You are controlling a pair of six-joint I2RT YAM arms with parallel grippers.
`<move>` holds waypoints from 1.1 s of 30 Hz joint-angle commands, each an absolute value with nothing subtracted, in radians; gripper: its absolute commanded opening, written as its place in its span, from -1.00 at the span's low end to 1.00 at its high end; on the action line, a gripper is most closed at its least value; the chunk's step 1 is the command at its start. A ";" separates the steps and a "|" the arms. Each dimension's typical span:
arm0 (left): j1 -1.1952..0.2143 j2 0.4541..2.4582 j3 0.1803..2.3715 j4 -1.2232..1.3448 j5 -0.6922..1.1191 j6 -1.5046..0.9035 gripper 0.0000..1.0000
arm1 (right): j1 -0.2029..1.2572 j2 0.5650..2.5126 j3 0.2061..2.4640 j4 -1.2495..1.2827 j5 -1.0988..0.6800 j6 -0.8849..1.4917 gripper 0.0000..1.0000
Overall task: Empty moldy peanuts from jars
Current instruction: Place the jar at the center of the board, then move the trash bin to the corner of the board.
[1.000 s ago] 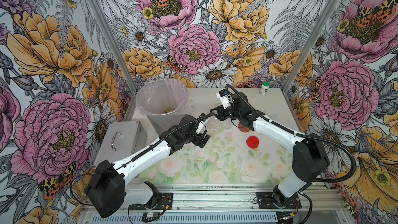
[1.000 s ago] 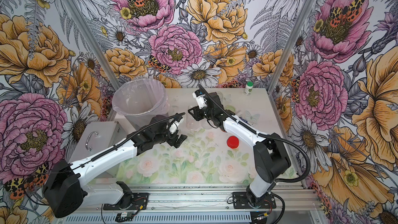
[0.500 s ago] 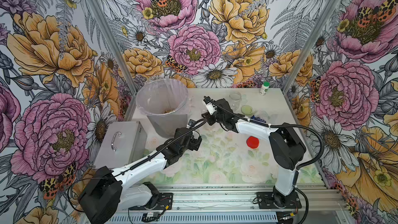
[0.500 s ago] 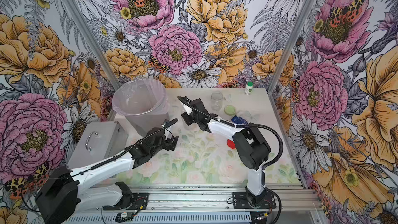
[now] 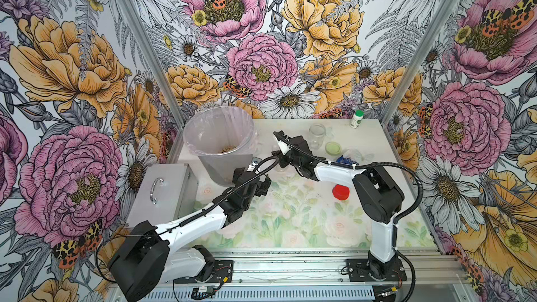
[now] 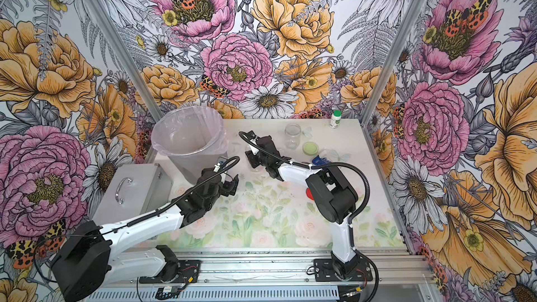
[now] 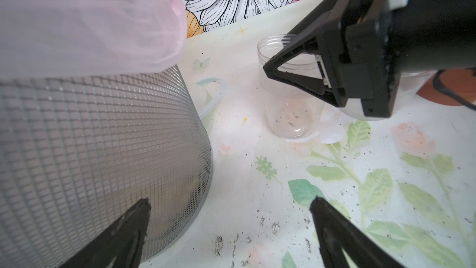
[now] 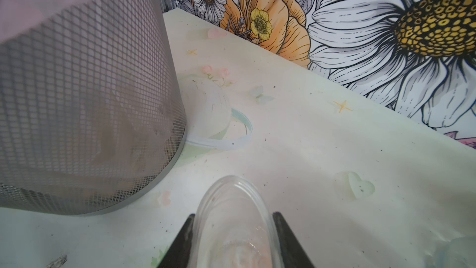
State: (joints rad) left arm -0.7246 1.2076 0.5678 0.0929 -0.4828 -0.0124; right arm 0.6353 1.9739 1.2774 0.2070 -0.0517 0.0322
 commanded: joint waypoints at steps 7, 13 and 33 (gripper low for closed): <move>-0.733 1.196 0.576 0.165 -0.497 -0.001 0.97 | 0.629 1.937 1.226 0.207 -0.065 0.033 0.17; -0.732 1.215 0.592 0.166 -0.492 0.016 0.97 | 0.628 1.889 1.211 0.196 -0.054 0.029 0.39; -0.599 1.217 0.655 0.152 -0.380 0.077 0.97 | 0.619 1.431 1.028 0.061 0.217 0.091 0.99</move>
State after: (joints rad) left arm -0.6369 1.2316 0.6247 0.1318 -0.4099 0.0532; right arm 0.6266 1.5055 1.0744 0.1078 0.1066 0.0471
